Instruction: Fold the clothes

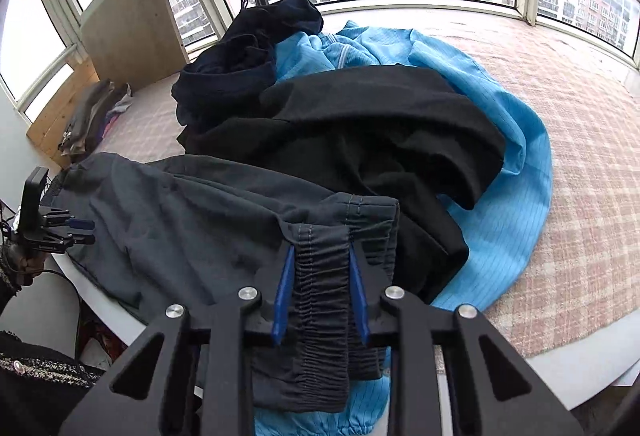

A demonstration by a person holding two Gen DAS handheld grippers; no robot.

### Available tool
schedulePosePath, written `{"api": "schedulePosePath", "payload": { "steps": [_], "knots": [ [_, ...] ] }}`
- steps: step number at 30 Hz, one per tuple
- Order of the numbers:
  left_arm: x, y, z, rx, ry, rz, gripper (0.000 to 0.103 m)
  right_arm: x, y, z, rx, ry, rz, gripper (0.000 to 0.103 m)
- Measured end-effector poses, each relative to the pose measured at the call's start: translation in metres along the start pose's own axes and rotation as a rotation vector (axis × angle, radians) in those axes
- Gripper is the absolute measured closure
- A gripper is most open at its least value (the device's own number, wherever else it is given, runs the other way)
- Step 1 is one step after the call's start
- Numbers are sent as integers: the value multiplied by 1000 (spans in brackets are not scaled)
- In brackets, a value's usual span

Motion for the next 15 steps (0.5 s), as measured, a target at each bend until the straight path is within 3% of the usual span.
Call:
{"api": "schedulePosePath", "payload": {
  "steps": [5,7,11,15],
  "knots": [
    [-11,12,-1,4,9,60,60,15,-13,28,-39,-109,-26,79],
    [-11,19,6,11,0,71,60,13,-25,10,-19,-36,-74,79],
    [-7,36,25,31,-31,84,60,5,-43,-19,-90,41,-93,79],
    [-4,53,44,51,-61,97,60,10,-44,-13,-64,5,-116,78]
  ]
}}
Point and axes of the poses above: each gripper's, at about its wrist camera, not at the fingertips, and z roughly against the way its jaws point, y to its left, x to its top, the point moved 6 cm from there along -z, roughly the way its jaws point, and after that the axes turned 12 degrees about x, right-handed, at the moved point
